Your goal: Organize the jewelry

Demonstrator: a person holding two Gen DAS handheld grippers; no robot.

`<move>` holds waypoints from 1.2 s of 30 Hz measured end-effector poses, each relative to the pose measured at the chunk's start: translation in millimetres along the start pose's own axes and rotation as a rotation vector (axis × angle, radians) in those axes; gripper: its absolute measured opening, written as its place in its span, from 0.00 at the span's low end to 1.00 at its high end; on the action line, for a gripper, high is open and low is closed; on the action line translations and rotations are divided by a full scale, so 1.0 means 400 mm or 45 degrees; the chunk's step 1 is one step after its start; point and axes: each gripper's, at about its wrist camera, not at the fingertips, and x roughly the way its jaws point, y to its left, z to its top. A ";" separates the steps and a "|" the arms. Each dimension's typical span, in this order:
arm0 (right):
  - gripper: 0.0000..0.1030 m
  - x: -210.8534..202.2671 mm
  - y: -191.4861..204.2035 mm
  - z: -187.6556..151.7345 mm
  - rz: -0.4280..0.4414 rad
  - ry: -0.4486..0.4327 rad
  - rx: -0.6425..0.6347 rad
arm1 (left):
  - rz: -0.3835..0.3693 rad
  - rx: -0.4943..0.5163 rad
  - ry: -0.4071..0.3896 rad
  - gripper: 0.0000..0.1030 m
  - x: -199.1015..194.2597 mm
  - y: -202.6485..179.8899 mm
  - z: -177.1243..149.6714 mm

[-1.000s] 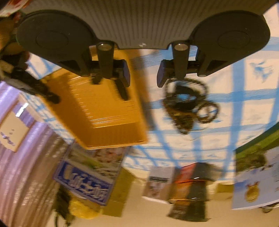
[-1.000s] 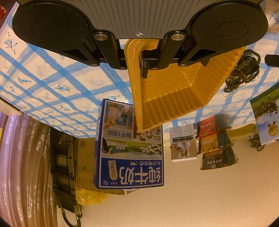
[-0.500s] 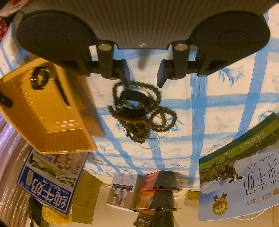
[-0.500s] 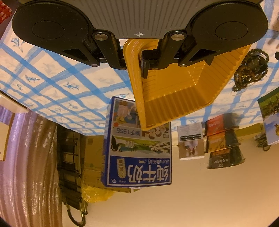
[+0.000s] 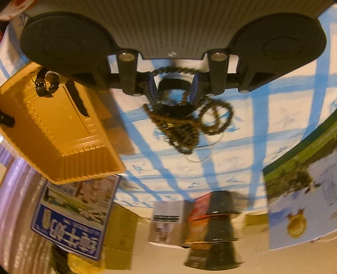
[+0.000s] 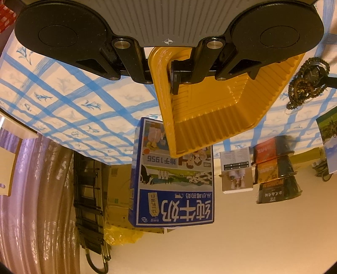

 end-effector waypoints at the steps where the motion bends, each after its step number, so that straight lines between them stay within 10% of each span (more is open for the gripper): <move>1: 0.05 0.000 0.000 0.000 0.001 0.001 0.002 | -0.008 0.029 0.002 0.28 0.009 -0.011 0.003; 18: 0.05 -0.002 0.007 0.004 0.010 -0.003 -0.001 | -0.002 0.148 0.077 0.08 0.087 -0.048 -0.002; 36: 0.05 -0.013 0.020 0.002 0.021 -0.012 -0.012 | -0.119 0.028 -0.043 0.08 -0.094 -0.055 0.011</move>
